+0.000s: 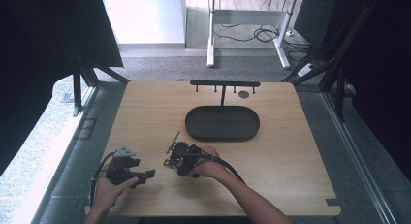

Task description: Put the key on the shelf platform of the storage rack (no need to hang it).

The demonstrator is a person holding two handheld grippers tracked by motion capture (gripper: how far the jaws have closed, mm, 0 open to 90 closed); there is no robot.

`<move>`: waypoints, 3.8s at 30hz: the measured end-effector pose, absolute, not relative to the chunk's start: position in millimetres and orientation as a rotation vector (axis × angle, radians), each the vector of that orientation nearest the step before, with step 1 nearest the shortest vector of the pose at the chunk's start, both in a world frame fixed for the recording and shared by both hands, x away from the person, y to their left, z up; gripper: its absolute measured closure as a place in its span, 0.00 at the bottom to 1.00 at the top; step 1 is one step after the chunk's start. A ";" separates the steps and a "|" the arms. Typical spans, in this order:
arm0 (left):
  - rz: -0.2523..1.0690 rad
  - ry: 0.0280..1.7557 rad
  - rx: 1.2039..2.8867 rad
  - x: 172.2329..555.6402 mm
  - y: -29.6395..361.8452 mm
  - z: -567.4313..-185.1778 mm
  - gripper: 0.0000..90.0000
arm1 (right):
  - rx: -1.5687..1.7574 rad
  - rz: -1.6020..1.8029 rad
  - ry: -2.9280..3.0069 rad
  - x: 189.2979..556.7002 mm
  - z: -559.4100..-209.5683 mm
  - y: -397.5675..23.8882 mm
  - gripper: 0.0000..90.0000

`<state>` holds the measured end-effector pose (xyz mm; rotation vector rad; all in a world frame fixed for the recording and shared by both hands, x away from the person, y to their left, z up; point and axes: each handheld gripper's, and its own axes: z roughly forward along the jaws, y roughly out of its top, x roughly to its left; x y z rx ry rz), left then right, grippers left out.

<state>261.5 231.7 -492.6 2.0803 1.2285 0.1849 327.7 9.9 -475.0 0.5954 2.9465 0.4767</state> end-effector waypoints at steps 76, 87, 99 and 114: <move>0.191 1.245 2.060 262.8 237.9 -492.7 0.23 | 0.882 0.420 2.741 477.0 -473.4 -105.9 0.55; 0.188 1.251 2.056 263.1 238.5 -493.3 0.23 | 0.906 0.373 2.731 484.7 -489.9 -111.3 0.55; 0.187 1.252 2.061 263.1 237.9 -493.7 0.23 | 0.970 0.391 2.697 486.9 -504.3 -122.4 0.55; 0.186 1.252 2.061 262.8 237.7 -493.4 0.23 | 1.005 0.411 2.672 488.4 -505.9 -125.6 0.49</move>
